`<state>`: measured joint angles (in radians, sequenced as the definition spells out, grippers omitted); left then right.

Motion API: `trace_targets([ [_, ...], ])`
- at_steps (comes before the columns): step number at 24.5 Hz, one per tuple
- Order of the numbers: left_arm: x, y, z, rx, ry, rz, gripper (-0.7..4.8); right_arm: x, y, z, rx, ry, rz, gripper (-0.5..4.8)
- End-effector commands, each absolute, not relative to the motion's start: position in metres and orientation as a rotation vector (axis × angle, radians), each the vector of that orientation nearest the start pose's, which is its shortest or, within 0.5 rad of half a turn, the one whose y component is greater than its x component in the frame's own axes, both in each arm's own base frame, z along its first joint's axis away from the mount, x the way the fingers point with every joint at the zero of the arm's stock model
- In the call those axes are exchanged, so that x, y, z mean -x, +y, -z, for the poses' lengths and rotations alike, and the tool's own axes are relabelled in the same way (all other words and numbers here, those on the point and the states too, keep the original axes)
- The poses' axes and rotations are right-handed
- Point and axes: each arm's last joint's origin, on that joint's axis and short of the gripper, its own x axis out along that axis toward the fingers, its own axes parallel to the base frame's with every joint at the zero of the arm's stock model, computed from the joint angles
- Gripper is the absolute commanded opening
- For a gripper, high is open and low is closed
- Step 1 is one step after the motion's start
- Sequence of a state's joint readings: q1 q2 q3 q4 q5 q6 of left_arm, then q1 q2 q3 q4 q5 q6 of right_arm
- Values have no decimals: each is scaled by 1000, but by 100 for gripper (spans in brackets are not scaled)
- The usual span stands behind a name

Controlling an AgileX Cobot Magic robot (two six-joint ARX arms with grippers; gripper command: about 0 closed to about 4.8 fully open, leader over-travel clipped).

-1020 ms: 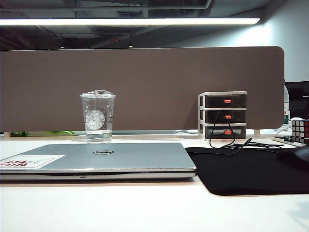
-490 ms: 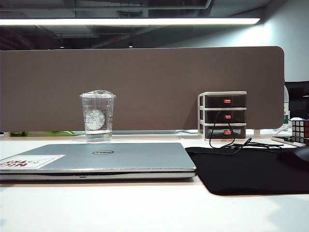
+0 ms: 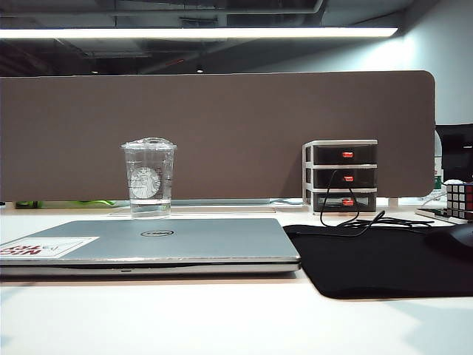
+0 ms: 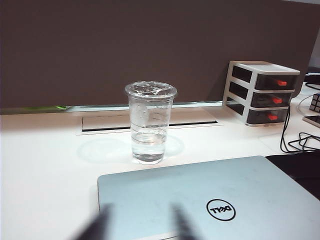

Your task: Pick up the coffee cup and place it on the right side of the laptop.

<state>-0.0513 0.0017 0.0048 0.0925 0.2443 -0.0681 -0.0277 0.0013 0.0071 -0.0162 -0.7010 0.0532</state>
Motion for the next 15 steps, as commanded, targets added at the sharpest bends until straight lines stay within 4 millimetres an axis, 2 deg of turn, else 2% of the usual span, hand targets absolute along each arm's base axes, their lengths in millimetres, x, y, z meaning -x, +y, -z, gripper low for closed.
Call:
trace_targets([
  [1, -95, -12, -178, 103, -114, 307, 373, -91, 16, -163, -55, 21, -678, -1],
  [4, -93, -12, -187, 92, -174, 308, 382, -91, 16, -163, -55, 21, -678, -1],
  [5, -93, -12, -190, 91, -183, 309, 399, -91, 16, -163, -54, 21, -678, -1],
  [7, -91, -12, -199, 89, -203, 308, 474, -91, 16, -163, -54, 21, -678, -1],
  [11, -98, -11, -214, 91, -215, 285, 479, -91, 16, -164, -54, 20, -678, -1],
  [15, -120, -13, -224, 82, -178, 320, 479, -91, 16, -164, -54, 20, -678, -1],
])
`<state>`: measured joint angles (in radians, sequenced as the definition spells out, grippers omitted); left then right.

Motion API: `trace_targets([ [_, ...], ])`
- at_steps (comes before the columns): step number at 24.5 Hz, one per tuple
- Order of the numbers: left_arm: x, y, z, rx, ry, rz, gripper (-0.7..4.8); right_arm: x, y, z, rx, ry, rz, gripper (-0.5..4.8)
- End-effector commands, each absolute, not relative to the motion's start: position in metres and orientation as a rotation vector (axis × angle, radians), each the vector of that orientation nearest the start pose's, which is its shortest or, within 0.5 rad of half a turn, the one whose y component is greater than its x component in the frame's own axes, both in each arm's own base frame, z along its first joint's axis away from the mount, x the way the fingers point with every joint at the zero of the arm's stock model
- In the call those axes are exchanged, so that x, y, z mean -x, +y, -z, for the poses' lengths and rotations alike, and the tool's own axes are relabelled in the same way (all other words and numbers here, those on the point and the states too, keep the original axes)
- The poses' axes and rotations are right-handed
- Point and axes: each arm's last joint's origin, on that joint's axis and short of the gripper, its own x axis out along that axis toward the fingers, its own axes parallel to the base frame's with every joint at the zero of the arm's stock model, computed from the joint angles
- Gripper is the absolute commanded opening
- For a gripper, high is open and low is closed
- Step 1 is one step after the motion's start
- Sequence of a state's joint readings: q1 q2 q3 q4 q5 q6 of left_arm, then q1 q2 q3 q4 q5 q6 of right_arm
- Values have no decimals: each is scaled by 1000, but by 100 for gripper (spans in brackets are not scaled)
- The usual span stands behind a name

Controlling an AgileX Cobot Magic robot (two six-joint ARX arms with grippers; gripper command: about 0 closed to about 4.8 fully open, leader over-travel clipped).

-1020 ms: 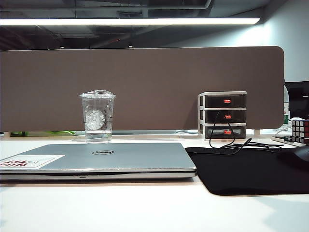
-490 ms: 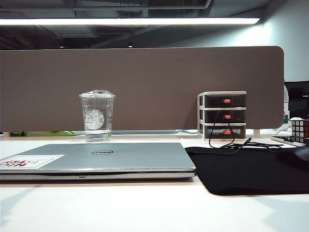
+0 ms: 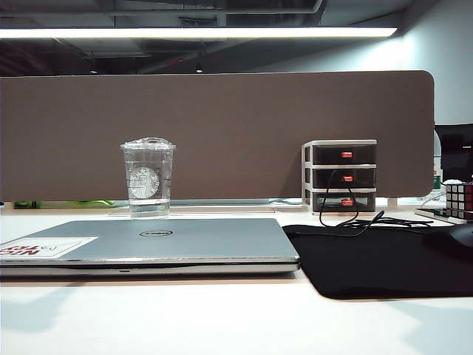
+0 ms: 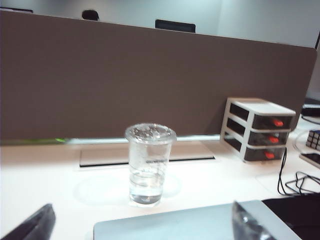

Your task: Pick up the coffee cup and place it on the right side of the laptop.

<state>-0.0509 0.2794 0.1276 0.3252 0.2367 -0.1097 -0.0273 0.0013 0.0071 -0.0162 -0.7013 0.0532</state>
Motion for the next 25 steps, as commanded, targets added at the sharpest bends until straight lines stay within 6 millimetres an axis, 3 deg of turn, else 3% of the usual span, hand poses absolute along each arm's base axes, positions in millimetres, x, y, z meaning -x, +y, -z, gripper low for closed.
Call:
trace_targets([
  [1, -132, -15, -229, 68, -156, 350, 479, -91, 16, -164, -54, 20, -678, -1],
  [4, -160, -18, -238, 11, -133, 399, 479, -91, 16, -163, -55, 21, -678, -1],
  [6, -190, -20, -244, 13, -104, 441, 479, -91, 16, -163, -55, 21, -678, -1],
  [11, -232, -24, -241, 7, -80, 499, 479, -91, 16, -163, -54, 22, -678, -1],
  [25, -323, -22, -192, -31, 51, 632, 479, -91, 16, -162, -59, 33, -678, -1],
])
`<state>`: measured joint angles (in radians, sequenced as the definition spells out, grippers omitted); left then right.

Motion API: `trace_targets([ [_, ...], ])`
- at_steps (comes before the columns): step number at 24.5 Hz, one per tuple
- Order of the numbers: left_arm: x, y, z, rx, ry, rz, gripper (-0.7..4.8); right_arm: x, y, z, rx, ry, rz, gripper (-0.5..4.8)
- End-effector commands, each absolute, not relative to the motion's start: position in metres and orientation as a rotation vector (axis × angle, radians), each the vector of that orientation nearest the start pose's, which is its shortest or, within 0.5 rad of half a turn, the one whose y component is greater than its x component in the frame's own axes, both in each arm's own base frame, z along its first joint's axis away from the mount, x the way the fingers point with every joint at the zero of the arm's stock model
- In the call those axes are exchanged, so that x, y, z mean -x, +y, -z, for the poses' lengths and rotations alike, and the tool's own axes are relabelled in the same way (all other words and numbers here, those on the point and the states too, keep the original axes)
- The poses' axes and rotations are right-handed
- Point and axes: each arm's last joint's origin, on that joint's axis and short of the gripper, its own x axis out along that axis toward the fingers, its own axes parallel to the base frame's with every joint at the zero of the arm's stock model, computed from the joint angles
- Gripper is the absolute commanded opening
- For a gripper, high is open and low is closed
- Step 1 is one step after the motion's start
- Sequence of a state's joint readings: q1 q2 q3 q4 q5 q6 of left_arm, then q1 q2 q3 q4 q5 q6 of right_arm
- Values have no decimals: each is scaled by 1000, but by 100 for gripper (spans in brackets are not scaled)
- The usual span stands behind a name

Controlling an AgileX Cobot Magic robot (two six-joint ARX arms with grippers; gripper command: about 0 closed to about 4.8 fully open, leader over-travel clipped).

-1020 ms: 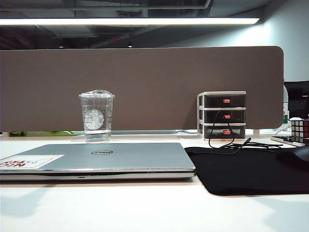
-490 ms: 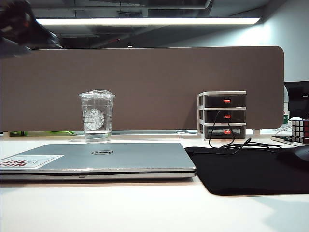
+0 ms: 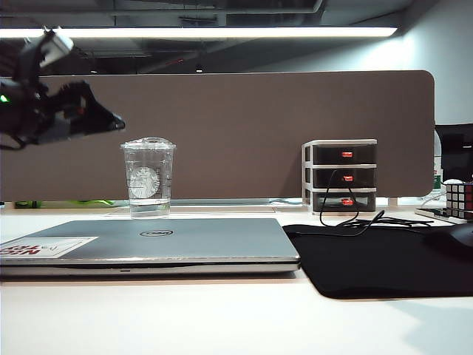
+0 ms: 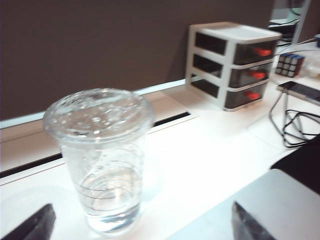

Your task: Pick up the coffee cup and place it on the right side of the laptop.

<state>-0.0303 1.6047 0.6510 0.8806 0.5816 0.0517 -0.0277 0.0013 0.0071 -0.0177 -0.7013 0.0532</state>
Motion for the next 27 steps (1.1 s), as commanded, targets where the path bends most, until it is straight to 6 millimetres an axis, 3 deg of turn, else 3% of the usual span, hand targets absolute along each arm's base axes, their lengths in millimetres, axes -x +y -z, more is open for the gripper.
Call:
trace_targets([
  [1, -328, -20, -189, -27, 58, 647, 479, -91, 16, -162, -61, 38, -679, -1],
  [10, -367, 1, -162, -110, 89, 629, 479, -91, 16, -161, -62, 49, -681, -1],
  [27, -429, 1, -141, -94, 95, 795, 479, -91, 17, -157, -78, 91, -684, -1],
])
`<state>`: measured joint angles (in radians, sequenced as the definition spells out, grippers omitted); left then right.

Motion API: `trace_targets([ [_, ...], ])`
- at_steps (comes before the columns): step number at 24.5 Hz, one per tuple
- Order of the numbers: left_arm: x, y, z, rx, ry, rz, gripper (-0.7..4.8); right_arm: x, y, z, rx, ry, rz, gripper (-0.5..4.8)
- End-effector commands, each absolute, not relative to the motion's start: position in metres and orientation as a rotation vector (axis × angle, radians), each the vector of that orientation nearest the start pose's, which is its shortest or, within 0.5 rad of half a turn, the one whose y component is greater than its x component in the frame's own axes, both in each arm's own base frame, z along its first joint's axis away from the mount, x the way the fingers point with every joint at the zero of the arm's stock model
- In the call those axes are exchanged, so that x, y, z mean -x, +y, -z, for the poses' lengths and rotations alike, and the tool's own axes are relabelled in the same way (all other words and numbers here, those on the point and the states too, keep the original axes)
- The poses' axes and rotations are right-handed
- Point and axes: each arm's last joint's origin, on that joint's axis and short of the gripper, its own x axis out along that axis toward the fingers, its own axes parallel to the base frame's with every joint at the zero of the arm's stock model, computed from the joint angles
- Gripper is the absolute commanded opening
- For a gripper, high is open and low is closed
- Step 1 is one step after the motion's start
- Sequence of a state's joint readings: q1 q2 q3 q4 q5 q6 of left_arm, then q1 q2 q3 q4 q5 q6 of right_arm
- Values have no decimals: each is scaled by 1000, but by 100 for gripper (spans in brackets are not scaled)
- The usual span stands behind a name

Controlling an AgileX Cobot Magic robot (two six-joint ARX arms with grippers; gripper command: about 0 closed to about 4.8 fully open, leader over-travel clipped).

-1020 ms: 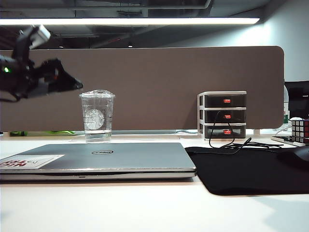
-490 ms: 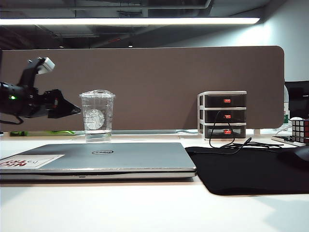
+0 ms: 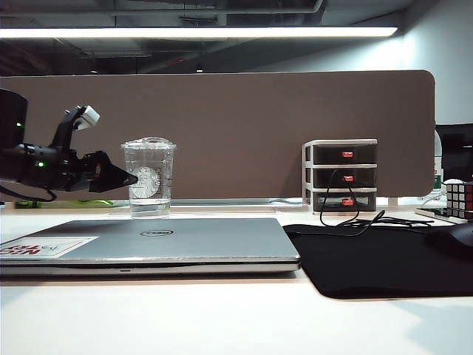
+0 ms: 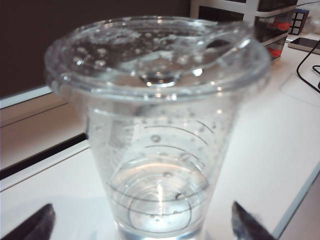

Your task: Pick up the coffee cup and place it on the right side of the laptop.

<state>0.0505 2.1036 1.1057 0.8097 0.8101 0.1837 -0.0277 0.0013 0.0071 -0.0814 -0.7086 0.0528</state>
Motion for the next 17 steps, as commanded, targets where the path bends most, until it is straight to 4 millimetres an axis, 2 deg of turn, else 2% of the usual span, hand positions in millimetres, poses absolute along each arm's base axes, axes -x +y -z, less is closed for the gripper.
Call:
trace_targets([
  [1, -430, 1, -141, -94, 93, 799, 479, -91, 17, -157, -78, 91, -684, -1],
  [11, -450, -1, -130, -74, 106, 872, 479, -91, 17, -157, -78, 91, -684, -1],
  [17, -457, -6, -133, -83, 89, 887, 479, -91, 17, -157, -78, 91, -684, -1],
])
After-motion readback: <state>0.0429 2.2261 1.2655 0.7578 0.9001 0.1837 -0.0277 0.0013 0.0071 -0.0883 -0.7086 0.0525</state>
